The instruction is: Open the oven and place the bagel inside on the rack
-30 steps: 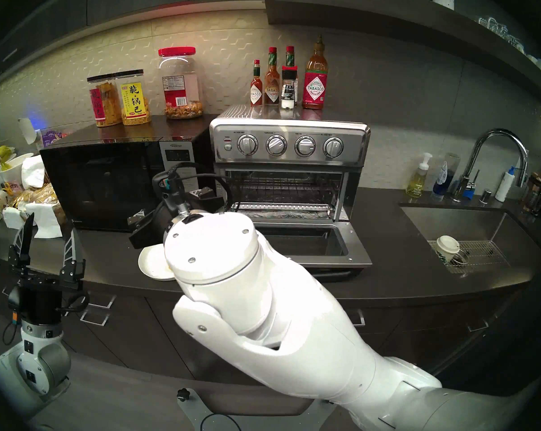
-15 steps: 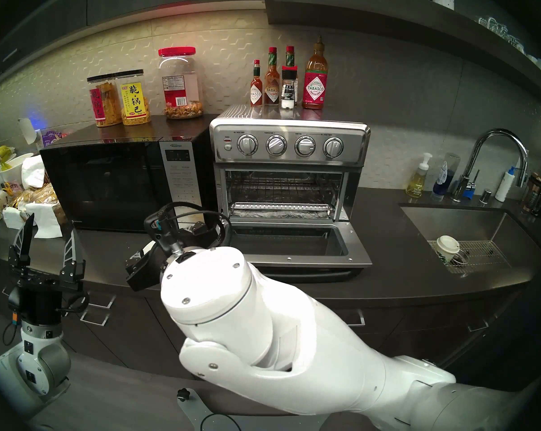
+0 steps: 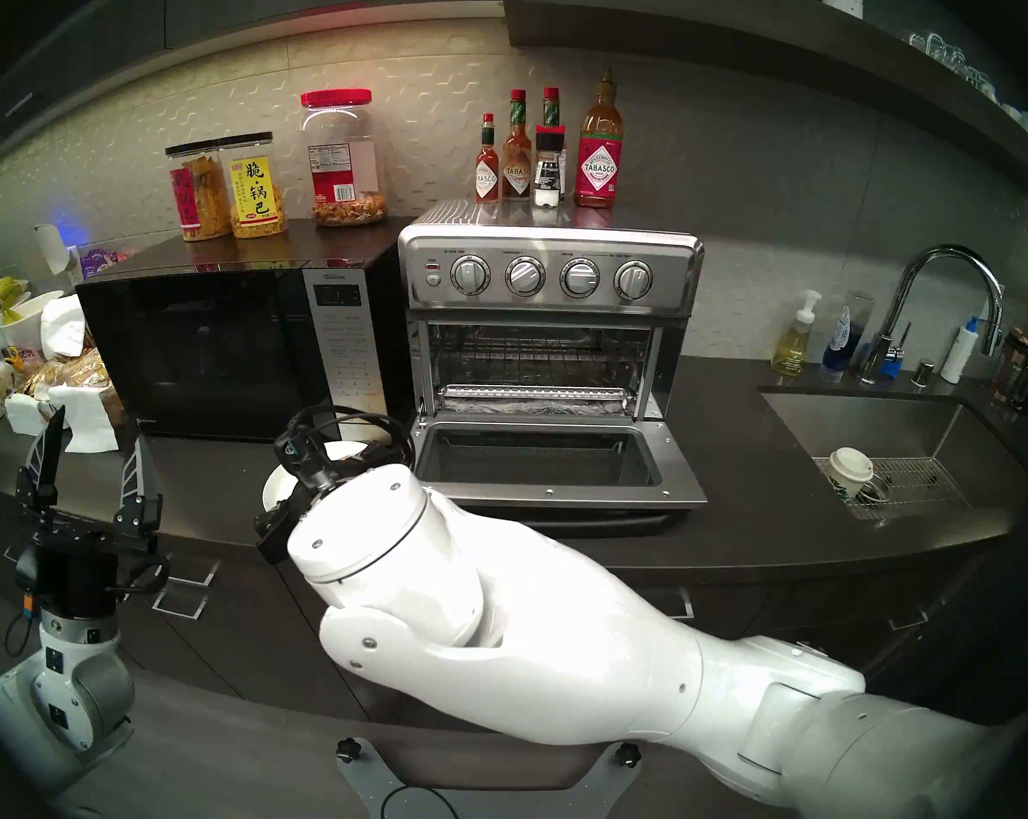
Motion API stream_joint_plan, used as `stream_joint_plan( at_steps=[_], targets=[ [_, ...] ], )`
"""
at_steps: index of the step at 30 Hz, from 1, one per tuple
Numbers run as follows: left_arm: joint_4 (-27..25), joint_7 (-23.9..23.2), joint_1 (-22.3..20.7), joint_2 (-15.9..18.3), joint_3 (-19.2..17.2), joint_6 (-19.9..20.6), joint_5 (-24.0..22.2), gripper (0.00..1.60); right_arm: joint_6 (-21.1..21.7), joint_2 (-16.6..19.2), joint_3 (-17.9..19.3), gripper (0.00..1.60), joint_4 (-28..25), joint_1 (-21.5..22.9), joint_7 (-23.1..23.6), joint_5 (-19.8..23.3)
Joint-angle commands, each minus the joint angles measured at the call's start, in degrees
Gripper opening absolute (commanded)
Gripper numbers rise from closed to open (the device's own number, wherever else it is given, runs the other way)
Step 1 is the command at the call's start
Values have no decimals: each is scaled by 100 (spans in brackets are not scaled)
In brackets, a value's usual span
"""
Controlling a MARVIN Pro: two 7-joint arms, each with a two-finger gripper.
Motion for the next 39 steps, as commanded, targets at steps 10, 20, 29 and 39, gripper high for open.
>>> stream_joint_plan(
  at_steps=[10,20,29,39],
  targets=[
    [-79,10,-11,3,-61,-2,0,160,-9,-351,-162,160,225,243,-327,129],
    [-79,11,-10,3,-61,-1,0,160,-9,-492,-234,160,588,349,-279,229],
    [-79,11,-10,3,-61,-1,0,160,-249,-278,-582,160,634,545,-11,-268],
    [-80,11,-9,3,-62,-1,-1,160,-322,-253,-629,160,638,570,33,-343]
  ],
)
